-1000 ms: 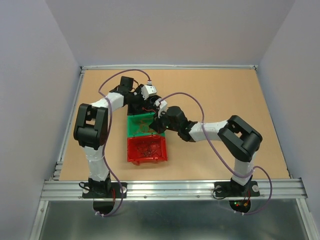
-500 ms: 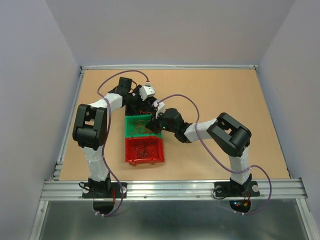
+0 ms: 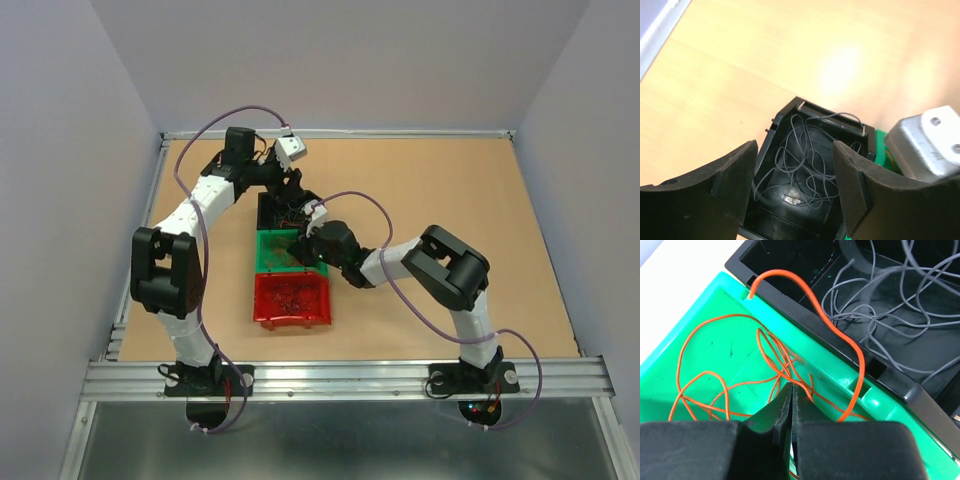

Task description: Untangle the cables

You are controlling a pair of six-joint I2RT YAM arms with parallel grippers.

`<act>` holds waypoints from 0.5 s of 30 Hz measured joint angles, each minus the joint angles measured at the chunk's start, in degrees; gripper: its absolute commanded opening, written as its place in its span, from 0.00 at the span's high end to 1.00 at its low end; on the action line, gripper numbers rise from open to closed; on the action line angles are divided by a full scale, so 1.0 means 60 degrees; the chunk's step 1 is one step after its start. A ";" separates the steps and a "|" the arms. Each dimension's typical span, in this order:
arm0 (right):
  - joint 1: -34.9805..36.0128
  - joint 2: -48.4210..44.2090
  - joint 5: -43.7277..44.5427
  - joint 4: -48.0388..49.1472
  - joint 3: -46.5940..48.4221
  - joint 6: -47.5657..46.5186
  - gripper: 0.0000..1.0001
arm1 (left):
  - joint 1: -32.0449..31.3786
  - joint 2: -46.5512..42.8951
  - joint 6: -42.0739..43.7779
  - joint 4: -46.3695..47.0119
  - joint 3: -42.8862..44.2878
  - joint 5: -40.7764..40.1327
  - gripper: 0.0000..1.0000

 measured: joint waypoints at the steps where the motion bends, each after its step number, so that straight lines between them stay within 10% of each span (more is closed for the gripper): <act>1: 0.0000 0.0000 0.0062 0.0004 -0.0004 0.0004 0.97 | 0.0000 -0.0084 -0.0087 0.0007 0.0098 0.0149 0.27; 15: 0.0036 -0.0346 0.0619 -0.0565 -0.0146 -0.0047 0.83 | 0.0918 -0.1490 -0.1191 0.0929 -0.1770 0.0240 0.12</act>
